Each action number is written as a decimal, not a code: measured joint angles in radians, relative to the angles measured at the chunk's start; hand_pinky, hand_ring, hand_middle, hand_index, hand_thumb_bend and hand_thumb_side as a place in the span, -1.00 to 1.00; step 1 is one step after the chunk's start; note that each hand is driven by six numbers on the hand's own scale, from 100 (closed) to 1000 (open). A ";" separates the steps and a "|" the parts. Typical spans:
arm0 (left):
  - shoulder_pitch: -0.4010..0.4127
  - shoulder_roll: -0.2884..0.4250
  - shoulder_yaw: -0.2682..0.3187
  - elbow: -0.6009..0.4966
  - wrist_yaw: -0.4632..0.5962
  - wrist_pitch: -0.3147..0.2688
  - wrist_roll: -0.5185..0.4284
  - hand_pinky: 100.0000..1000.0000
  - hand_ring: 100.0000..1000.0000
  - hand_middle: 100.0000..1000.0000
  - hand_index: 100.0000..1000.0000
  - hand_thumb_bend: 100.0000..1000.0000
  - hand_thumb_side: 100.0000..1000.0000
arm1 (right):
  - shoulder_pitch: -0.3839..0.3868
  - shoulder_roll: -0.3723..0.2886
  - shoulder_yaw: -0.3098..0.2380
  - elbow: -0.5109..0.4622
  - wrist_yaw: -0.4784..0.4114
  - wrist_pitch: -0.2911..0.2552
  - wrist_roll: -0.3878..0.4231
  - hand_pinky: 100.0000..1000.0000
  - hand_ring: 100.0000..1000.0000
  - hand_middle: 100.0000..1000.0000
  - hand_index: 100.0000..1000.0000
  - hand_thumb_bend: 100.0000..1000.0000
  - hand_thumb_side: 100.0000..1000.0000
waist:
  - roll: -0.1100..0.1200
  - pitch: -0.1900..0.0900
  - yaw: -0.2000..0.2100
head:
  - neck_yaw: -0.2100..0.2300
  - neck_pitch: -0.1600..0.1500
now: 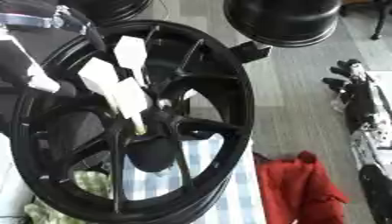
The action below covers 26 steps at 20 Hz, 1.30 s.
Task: Pull the pin out of the wheel hub.
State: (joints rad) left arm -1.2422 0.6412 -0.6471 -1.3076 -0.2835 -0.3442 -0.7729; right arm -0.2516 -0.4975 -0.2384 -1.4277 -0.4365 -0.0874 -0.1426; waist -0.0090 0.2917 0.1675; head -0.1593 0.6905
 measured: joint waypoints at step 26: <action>-0.001 -0.036 -0.038 0.057 -0.003 -0.016 0.016 0.65 0.59 0.36 0.51 -0.44 -0.44 | -0.004 0.000 0.005 0.012 0.000 0.003 0.006 0.77 0.31 0.41 0.56 -1.00 0.51 | 0.000 0.002 -0.005 | 0.007 -0.006</action>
State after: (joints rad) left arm -1.2431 0.6054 -0.6852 -1.2509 -0.2863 -0.3599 -0.7572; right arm -0.2553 -0.4975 -0.2330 -1.4162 -0.4364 -0.0847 -0.1365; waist -0.0090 0.2933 0.1622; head -0.1524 0.6841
